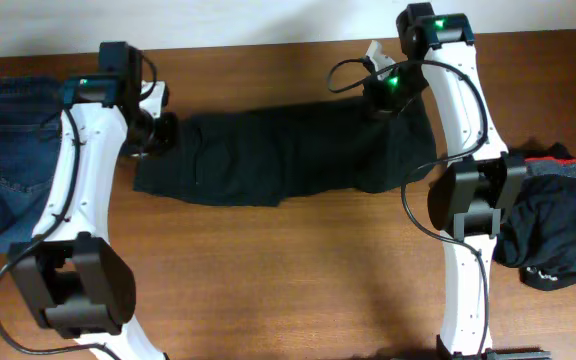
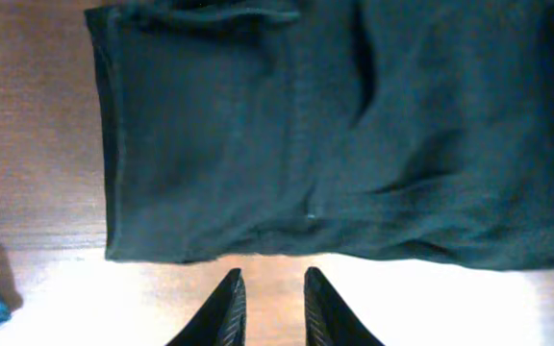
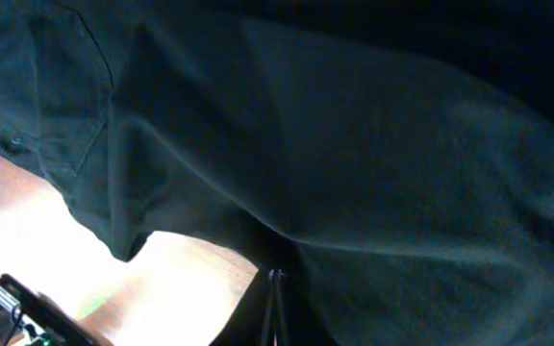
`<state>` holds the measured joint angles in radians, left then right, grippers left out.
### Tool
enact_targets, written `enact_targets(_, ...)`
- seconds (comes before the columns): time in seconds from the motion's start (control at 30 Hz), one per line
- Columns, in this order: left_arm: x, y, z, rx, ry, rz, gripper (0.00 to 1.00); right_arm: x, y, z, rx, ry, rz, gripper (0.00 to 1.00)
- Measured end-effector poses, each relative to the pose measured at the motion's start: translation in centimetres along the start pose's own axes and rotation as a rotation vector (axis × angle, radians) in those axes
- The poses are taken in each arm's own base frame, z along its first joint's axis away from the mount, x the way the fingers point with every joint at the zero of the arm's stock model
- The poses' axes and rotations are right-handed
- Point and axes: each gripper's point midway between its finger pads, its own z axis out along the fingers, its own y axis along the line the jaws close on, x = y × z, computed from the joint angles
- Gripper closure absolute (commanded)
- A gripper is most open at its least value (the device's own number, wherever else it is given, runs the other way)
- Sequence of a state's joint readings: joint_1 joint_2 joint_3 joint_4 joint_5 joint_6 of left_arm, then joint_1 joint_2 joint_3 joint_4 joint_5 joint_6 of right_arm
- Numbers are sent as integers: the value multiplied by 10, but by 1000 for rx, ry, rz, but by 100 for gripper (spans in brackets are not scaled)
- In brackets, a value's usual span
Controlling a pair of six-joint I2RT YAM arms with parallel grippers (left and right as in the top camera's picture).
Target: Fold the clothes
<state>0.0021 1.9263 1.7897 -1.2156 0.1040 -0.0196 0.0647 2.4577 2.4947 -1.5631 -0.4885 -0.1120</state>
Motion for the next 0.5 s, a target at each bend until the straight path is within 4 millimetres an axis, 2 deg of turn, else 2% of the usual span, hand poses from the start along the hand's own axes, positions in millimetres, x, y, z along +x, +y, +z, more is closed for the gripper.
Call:
enact_targets(0.03, 0, 9, 8, 5, -4, -1, 70, 1, -1, 2, -1, 5, 0, 85)
enact_targets(0.07, -1, 13, 11, 6, -12, 2, 65, 1, -1, 3, -1, 5, -6, 83)
enact_targets(0.17, -13, 24, 18, -9, -67, 43, 38, 1, 0, 8, -4, 10, -25, 75)
enact_targets(0.2, -15, 25, 18, -15, -76, 60, 34, 1, 1, 10, -5, 13, -30, 73)
enact_targets(0.23, -27, 26, 17, -25, -124, 85, 30, 1, 2, 11, -6, 15, -33, 73)
enact_targets(0.3, -34, 27, 16, -31, -154, 114, 26, 1, 2, 12, -6, 16, -34, 73)
enact_targets(0.5, -55, 28, 12, -53, -238, 199, 24, 1, 2, 12, -5, 16, -35, 72)
